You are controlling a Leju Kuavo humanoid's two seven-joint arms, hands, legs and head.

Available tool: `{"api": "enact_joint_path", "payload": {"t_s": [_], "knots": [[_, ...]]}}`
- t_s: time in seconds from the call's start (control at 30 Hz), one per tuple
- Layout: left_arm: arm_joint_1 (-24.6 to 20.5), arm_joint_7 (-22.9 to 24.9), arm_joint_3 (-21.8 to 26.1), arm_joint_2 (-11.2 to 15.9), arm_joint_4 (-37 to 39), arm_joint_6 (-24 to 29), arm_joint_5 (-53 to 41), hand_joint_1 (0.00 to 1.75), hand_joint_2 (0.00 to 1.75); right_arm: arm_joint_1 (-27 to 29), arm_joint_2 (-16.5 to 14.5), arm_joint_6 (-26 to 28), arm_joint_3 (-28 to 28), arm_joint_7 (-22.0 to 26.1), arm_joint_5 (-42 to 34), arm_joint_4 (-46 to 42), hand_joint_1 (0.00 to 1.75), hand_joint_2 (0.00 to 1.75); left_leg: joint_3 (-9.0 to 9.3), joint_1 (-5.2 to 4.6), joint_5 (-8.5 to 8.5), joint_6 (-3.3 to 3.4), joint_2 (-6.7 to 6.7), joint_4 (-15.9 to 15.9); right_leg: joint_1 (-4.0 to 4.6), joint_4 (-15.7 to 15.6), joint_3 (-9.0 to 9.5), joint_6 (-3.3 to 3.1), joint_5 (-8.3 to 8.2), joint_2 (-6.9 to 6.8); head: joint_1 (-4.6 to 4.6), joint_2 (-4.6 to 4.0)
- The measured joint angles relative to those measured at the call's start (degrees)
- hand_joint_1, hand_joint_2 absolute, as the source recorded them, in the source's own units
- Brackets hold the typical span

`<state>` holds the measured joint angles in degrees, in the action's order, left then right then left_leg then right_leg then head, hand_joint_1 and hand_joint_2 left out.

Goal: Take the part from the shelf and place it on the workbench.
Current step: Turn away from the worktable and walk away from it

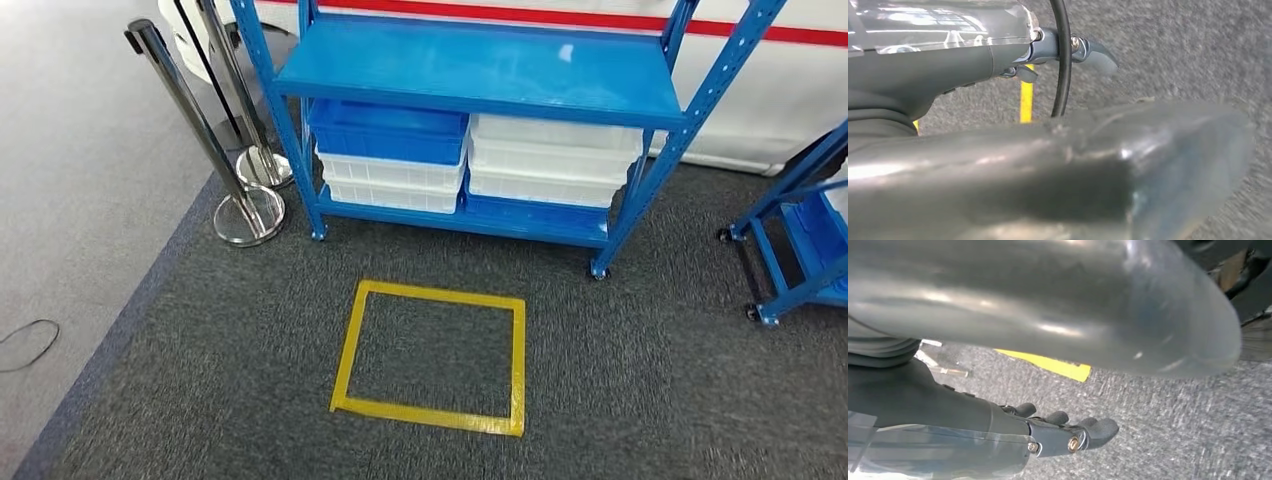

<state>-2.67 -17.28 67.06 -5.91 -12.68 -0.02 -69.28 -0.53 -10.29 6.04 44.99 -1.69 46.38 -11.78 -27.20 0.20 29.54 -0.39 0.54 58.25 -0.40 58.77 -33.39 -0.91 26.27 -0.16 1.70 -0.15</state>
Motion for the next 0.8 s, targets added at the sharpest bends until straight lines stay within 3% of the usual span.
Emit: {"api": "enact_joint_path", "payload": {"t_s": [0.07, 0.17, 0.2, 0.23, 0.27, 0.33, 0.4, 0.5, 0.57, 0.7, 0.73, 0.77, 0.8], "knots": [[-0.14, -0.02, 0.19, -0.12, 0.00, 0.27, 1.05, 0.00, 0.00, 0.03, -0.02, 0.01, 0.04, -0.02, -0.12, 0.00, 0.00, 0.00, -1.06, 0.14, 1.17, -0.51, -0.12, 3.17, -0.16, -0.29, 1.04, -0.75, 0.38, -0.10, -0.01, 0.00], [-0.50, -0.14, 2.34, -1.05, -0.01, 2.07, 5.56, 0.00, 0.00, -0.09, -0.09, 0.15, 0.26, -0.08, -0.61, -0.01, 0.00, 0.00, -7.55, 0.36, 5.31, -1.14, -0.21, 13.43, -0.05, -0.35, 1.81, -1.19, 1.19, -0.13, 0.00, 0.00], [-0.53, -0.22, 3.27, -1.47, -0.01, 2.68, 6.54, 0.00, 0.00, -0.09, -0.14, 0.22, 0.39, -0.11, -0.74, -0.01, 0.00, 0.00, -9.33, 0.39, 6.01, -1.22, -0.22, 15.49, -0.01, -0.33, 2.18, -1.17, 1.57, -0.11, 0.01, 0.00], [-0.51, -0.31, 3.99, -1.85, -0.02, 3.09, 7.03, 0.00, 0.00, -0.06, -0.21, 0.26, 0.52, -0.14, -0.82, -0.01, 0.00, 0.00, -10.12, 0.39, 5.43, -1.21, -0.22, 15.41, 0.01, -0.31, 2.73, -1.12, 2.01, -0.10, 0.01, 0.00], [-0.46, -0.37, 4.51, -2.14, -0.02, 3.31, 7.19, 0.00, 0.00, -0.02, -0.27, 0.30, 0.66, -0.16, -0.89, -0.01, 0.00, 0.00, -9.93, 0.39, 3.65, -1.09, -0.23, 13.33, 0.02, -0.31, 3.38, -1.04, 2.46, -0.10, 0.01, 0.00], [-0.37, -0.43, 5.29, -2.58, -0.02, 3.41, 7.28, 0.00, 0.00, 0.07, -0.45, 0.33, 0.87, -0.20, -1.01, 0.02, 0.00, 0.00, -8.07, 0.26, -1.57, -0.51, -0.39, 6.03, 0.05, -0.30, 4.60, -0.75, 3.39, -0.15, -0.01, 0.00], [-0.45, -0.43, 5.86, -2.91, -0.03, 3.34, 7.29, 0.00, 0.00, -0.04, -0.60, 0.33, 1.02, -0.20, -1.07, 0.05, 0.00, 0.00, -6.99, -0.07, -3.72, 0.18, -0.62, 1.61, 0.12, -0.38, 5.01, -0.21, 4.03, -0.14, -0.03, 0.00], [-0.53, -0.42, 6.25, -3.28, -0.08, 3.25, 7.28, 0.00, 0.00, -0.22, -0.67, 0.32, 1.14, -0.22, -1.13, 0.08, 0.00, 0.00, -6.12, -0.11, -3.72, 1.38, -0.48, 0.40, 0.20, 0.17, 5.54, 0.86, 4.04, -0.11, -0.05, 0.00], [-0.57, -0.43, 6.50, -3.48, -0.09, 3.21, 7.21, 0.00, 0.00, -0.23, -0.68, 0.32, 1.20, -0.25, -1.14, 0.08, 0.00, 0.00, -4.79, 0.16, -3.63, 2.10, -0.32, -0.30, 0.13, 2.85, 4.81, 1.35, 4.68, -0.02, -0.05, 0.00], [-0.64, -0.42, 6.93, -3.60, -0.16, 3.03, 7.03, 0.00, 0.00, -0.33, -0.68, 0.33, 1.47, -0.26, -1.19, 0.08, 0.00, 0.00, -3.44, 0.14, -2.64, 2.66, -0.25, -0.62, -0.23, 14.59, -3.45, 2.23, 9.59, 0.08, -0.05, 0.00], [-0.60, -0.42, 6.99, -3.61, -0.17, 3.02, 7.03, 0.00, 0.00, -0.30, -0.68, 0.34, 1.53, -0.26, -1.20, 0.08, 0.00, 0.00, -3.01, 0.13, -2.24, 2.61, -0.18, -0.62, -0.31, 15.23, -4.68, 2.35, 9.50, 0.08, -0.04, 0.00], [-0.55, -0.40, 7.04, -3.63, -0.17, 3.02, 7.03, 0.00, 0.00, -0.22, -0.68, 0.34, 1.57, -0.26, -1.20, 0.08, 0.00, 0.00, -2.42, 0.14, -1.79, 2.51, -0.08, -0.62, -0.39, 14.01, -4.97, 2.41, 8.17, 0.07, -0.05, 0.00], [-0.51, -0.40, 7.07, -3.69, -0.18, 3.01, 7.03, 0.00, 0.00, -0.11, -0.68, 0.34, 1.60, -0.26, -1.20, 0.08, 0.00, 0.00, -1.72, 0.16, -1.29, 2.34, 0.02, -0.62, -0.44, 11.15, -4.44, 2.40, 5.80, 0.07, -0.05, 0.00]]}}
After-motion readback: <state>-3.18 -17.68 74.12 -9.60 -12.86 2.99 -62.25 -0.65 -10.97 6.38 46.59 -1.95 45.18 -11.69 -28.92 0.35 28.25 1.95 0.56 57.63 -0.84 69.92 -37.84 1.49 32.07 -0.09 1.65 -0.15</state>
